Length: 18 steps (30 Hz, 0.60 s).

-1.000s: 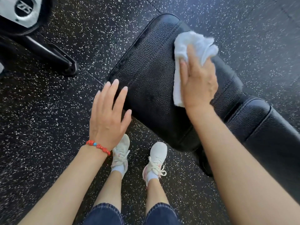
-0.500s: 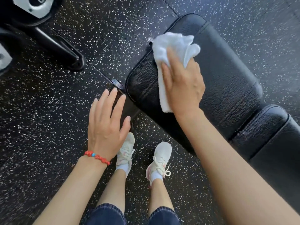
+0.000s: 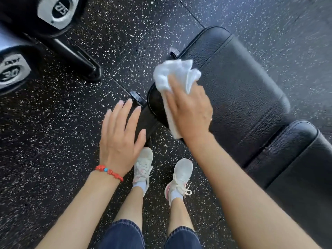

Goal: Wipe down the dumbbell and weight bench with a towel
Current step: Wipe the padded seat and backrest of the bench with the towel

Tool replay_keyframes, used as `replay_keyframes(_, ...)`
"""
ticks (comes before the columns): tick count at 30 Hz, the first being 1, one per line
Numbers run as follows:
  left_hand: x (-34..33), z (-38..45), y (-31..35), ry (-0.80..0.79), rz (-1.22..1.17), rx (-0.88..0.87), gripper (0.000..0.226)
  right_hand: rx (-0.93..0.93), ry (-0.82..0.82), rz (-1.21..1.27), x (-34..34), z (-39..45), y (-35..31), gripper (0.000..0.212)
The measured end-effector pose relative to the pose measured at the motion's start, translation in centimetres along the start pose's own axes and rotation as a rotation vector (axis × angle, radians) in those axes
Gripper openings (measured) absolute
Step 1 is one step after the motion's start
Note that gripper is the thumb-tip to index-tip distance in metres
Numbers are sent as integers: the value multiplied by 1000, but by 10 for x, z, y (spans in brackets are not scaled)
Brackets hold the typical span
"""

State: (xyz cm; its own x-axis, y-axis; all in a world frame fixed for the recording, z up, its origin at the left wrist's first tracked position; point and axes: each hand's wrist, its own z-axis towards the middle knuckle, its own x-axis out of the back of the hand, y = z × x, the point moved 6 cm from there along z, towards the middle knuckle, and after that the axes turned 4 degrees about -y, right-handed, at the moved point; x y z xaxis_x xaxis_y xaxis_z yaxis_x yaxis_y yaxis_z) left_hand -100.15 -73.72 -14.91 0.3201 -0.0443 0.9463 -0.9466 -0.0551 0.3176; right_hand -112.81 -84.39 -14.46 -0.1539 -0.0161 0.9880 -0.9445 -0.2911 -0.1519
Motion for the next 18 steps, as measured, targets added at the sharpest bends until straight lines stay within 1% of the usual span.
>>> replay_keyframes(2, 1, 3, 4, -13, 0, -6, 39, 215, 10, -11, -3, -37, -25, 28)
replay_keyframes(4, 3, 2, 5, -22, 4, -20, 35, 444, -58, -9, -12, -81, -32, 11)
replay_keyframes(5, 3, 2, 5, -24, 8, -32, 35, 489, -94, -13, -13, -98, -25, 8)
replay_keyframes(6, 4, 0, 5, -25, 13, -45, 36, 486, -116, -17, -13, -110, -15, 8)
replay_keyframes(9, 5, -3, 9, -23, 30, -82, 36, 416, -111, -20, 1, -130, 20, 16)
replay_keyframes(12, 4, -4, 16, -25, 28, -61, 37, 399, -111, 43, 19, -140, 42, 21)
replay_keyframes(15, 6, -7, 28, -37, 10, -60, 37, 274, -92, 121, 35, -143, 54, 27)
replay_keyframes(18, 12, -9, 43, -49, 7, -110, 37, 141, -15, 164, 51, -144, 58, 28)
